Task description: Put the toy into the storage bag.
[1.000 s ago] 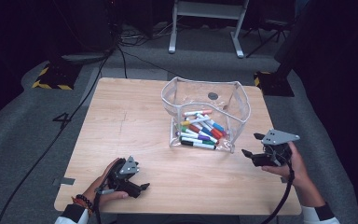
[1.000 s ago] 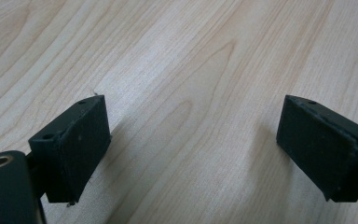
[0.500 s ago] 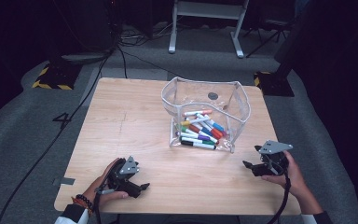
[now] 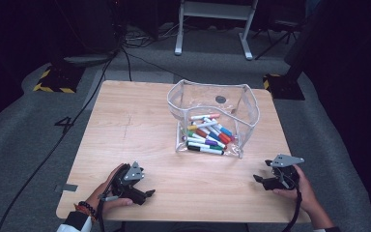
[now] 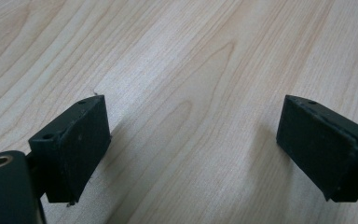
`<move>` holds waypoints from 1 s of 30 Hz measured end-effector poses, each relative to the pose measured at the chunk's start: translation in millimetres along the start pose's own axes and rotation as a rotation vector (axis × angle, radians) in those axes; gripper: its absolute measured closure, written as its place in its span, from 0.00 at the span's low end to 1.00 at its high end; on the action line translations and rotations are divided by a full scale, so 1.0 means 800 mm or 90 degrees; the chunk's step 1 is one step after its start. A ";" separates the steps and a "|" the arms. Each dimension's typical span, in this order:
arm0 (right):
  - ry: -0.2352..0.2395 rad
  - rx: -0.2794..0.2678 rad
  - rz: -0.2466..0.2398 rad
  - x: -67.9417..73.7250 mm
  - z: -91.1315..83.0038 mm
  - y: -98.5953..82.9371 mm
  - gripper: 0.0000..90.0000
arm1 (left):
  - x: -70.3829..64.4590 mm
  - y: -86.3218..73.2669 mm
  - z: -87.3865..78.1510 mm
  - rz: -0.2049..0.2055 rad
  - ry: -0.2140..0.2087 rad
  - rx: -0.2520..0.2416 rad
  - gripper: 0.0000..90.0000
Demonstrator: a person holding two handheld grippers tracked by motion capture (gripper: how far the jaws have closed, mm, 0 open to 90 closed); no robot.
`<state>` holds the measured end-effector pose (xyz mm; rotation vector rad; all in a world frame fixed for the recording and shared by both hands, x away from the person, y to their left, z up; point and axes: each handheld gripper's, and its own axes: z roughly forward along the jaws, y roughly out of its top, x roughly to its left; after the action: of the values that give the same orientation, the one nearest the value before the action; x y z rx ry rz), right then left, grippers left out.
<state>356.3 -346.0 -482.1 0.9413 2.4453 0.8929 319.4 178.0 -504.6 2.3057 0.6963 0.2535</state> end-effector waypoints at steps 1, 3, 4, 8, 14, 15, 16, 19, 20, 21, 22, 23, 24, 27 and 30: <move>-0.002 -0.002 0.006 0.000 0.001 -0.003 0.23 | 0.000 0.000 0.000 0.000 0.000 0.000 0.11; -0.011 -0.002 0.013 -0.001 0.001 -0.010 0.23 | 0.000 0.000 0.000 0.000 0.000 0.000 0.11; -0.008 -0.007 0.021 -0.002 0.001 -0.014 0.23 | 0.000 0.000 0.000 0.000 0.000 0.000 0.11; -0.001 -0.019 0.050 -0.006 -0.002 -0.025 0.23 | 0.000 0.000 0.000 0.000 0.000 0.000 0.11; 0.006 -0.047 0.087 -0.004 -0.002 -0.041 0.23 | 0.000 0.000 0.000 0.000 0.000 0.000 0.11; 0.003 -0.050 0.089 -0.004 -0.002 -0.042 0.23 | 0.000 0.000 0.000 0.000 0.000 0.000 0.11; 0.002 -0.053 0.093 -0.003 -0.003 -0.043 0.23 | 0.000 0.000 0.000 0.000 0.000 0.000 0.11; -0.001 -0.054 0.094 -0.003 -0.002 -0.044 0.23 | 0.000 0.000 0.000 0.000 0.000 0.000 0.11; -0.001 -0.054 0.094 -0.003 -0.002 -0.044 0.23 | 0.000 0.000 0.000 0.000 0.000 0.000 0.11; -0.002 -0.053 0.094 -0.003 -0.002 -0.043 0.23 | 0.000 0.000 0.000 0.000 0.000 0.000 0.11; -0.002 -0.053 0.094 -0.003 -0.002 -0.043 0.23 | 0.000 0.000 0.000 0.000 0.000 0.000 0.11; -0.002 -0.053 0.094 -0.003 -0.002 -0.043 0.23 | 0.000 0.000 0.000 0.000 0.000 0.000 0.11; -0.002 -0.053 0.094 -0.003 -0.002 -0.043 0.23 | 0.000 0.000 0.000 0.000 0.000 0.000 0.11; -0.003 -0.053 0.095 -0.003 -0.002 -0.043 0.23 | 0.000 0.000 0.000 0.000 0.000 0.000 0.11; -0.005 -0.053 0.097 -0.003 -0.002 -0.043 0.23 | -0.001 0.000 0.000 -0.003 0.002 -0.001 0.11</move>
<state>341.1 -367.8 -504.0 1.1092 2.3353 1.0313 318.8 177.9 -504.7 2.3028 0.7022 0.2552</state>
